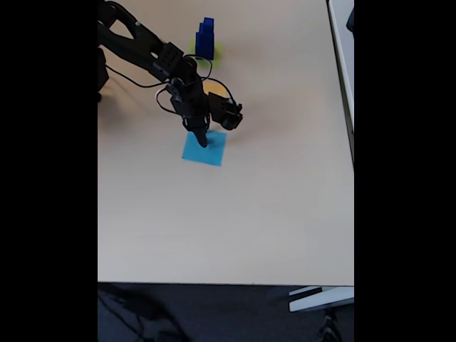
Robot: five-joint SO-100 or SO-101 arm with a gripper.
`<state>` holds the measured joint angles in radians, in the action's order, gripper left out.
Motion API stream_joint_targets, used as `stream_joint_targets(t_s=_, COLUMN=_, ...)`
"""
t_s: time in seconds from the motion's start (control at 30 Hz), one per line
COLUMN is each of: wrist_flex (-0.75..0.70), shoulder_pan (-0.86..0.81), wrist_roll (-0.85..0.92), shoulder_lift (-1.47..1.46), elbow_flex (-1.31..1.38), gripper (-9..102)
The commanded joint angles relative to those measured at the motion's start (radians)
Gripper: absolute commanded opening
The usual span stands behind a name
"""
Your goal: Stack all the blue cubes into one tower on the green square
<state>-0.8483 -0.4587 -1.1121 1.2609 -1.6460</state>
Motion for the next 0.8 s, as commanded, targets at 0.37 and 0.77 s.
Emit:
stream_joint_targets(t_s=0.37, wrist_flex=0.017, shoulder_pan=-0.015, wrist_roll=0.011, shoulder_lift=-0.008, elbow_flex=0.021, gripper=3)
stream_joint_targets(t_s=0.77, wrist_flex=-0.083, shoulder_pan=0.031, wrist_roll=-0.034, shoulder_lift=0.077, elbow_flex=0.084, gripper=0)
